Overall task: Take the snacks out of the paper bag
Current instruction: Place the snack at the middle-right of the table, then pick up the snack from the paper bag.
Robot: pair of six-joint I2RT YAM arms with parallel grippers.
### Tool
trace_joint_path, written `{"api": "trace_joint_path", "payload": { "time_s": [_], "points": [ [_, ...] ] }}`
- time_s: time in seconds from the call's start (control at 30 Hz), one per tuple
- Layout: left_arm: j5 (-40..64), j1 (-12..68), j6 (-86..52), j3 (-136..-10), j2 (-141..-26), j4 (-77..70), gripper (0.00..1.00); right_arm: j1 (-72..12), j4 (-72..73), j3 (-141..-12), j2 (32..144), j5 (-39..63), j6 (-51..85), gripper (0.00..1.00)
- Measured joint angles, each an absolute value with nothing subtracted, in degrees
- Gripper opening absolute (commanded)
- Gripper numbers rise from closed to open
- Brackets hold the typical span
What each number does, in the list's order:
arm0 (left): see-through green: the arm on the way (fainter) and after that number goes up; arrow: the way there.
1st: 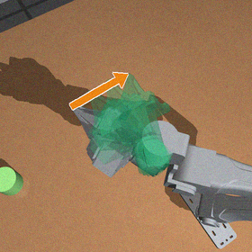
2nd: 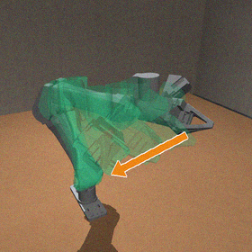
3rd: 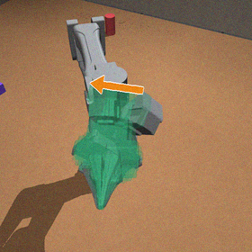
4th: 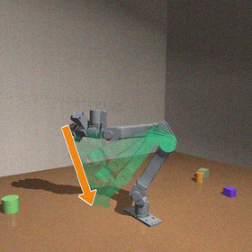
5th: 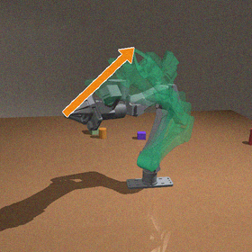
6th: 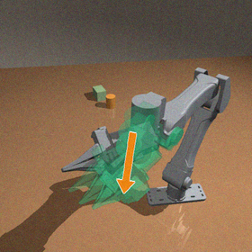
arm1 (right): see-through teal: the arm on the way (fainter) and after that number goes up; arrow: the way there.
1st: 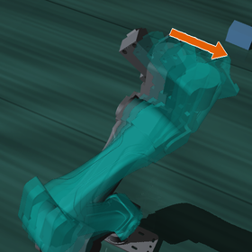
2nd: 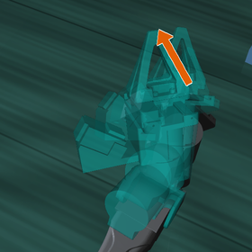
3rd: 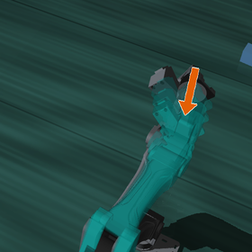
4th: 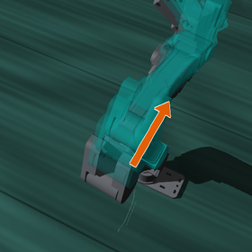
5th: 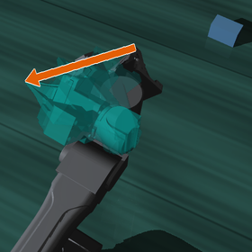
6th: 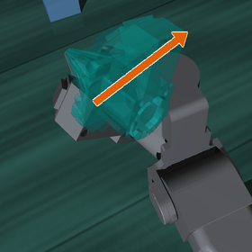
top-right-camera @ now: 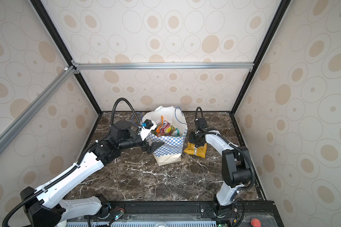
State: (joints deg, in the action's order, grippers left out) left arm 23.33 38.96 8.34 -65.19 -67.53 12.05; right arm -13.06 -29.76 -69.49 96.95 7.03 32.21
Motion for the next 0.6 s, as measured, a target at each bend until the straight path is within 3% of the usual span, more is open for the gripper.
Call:
{"api": "trace_joint_path", "payload": {
  "time_s": [0.27,0.43,0.6],
  "points": [
    [19.64,38.96,8.6,-60.84,-60.9,6.15,0.98,-13.08,-33.61,-71.05,83.46,2.81,33.21,0.68],
    [16.36,38.96,8.16,-60.38,-59.66,4.08,0.98,-15.25,-34.0,-77.89,75.66,2.81,32.38,0.69],
    [15.2,38.65,7.14,-60.38,-60.23,3.97,0.98,-23.94,-38.33,-93.43,78.15,2.94,29.1,0.7]
  ]
}}
